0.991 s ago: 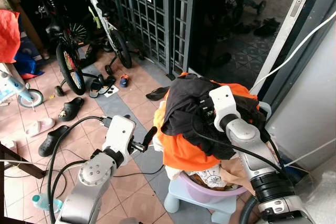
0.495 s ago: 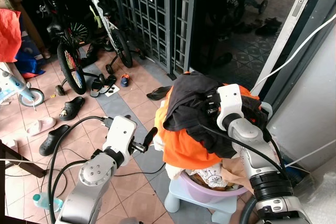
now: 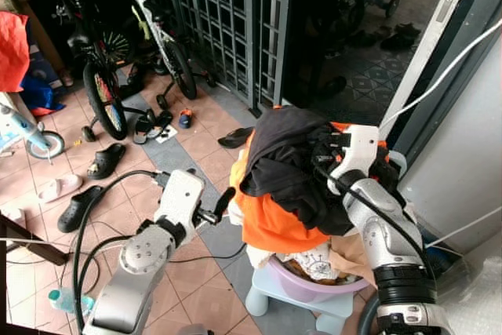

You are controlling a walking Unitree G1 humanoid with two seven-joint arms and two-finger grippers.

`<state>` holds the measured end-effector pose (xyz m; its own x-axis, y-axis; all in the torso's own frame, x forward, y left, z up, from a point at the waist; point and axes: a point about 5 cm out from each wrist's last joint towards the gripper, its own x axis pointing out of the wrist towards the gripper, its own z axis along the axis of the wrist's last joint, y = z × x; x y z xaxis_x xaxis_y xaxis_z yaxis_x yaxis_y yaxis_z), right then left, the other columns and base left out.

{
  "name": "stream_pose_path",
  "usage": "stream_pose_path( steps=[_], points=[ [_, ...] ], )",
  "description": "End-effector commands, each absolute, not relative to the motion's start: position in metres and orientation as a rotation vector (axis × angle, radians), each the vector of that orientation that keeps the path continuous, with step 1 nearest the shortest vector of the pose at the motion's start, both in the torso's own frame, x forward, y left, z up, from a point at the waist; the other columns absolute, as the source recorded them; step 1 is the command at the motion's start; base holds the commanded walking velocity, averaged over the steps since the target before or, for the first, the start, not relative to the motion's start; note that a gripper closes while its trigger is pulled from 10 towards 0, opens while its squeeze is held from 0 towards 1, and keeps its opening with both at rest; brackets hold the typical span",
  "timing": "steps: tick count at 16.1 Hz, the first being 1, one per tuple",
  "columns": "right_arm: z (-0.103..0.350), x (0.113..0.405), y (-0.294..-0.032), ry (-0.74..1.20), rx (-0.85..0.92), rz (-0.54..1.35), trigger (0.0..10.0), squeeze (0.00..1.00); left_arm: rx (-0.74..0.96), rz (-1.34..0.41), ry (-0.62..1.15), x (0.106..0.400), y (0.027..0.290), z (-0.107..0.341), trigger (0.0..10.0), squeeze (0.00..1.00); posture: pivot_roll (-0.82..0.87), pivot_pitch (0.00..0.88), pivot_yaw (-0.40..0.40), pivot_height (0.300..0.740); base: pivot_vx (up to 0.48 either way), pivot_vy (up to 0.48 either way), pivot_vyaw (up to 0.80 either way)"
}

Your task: Clothes washing

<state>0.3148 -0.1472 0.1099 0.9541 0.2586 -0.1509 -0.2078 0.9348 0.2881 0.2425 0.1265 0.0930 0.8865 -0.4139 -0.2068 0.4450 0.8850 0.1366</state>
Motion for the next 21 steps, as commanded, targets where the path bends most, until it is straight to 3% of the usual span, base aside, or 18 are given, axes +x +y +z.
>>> stream_pose_path(
  steps=[1,3,9,13,21],
  points=[
    [0.117,0.315,-0.146,0.159,0.28,0.246,0.0,0.0,0.219,-0.423,0.168,0.245,0.131,0.095,10.0,0.0,0.0,0.0,0.063,0.74,0.0,0.0,0.0],
    [0.16,0.321,-0.155,-0.095,0.032,0.157,0.0,0.0,0.262,-0.325,0.139,0.247,0.14,0.101,10.0,0.0,0.0,0.006,0.058,0.74,0.0,0.0,0.0],
    [0.223,0.317,-0.166,-0.38,-0.078,0.008,0.0,0.0,0.243,-0.286,0.102,0.256,0.135,0.104,10.0,0.0,-0.02,0.0,0.057,0.74,0.0,0.0,0.0],
    [0.219,0.317,-0.165,-0.365,-0.087,0.019,0.0,0.0,0.258,-0.257,0.087,0.262,0.135,0.103,10.0,0.0,-0.03,0.0,0.061,0.74,0.0,0.0,0.0],
    [0.2,0.31,-0.154,-0.303,-0.07,0.079,0.0,0.0,0.258,-0.273,0.085,0.263,0.133,0.101,10.0,0.0,-0.03,0.0,0.062,0.74,-0.277,-0.298,0.0]
  ],
)
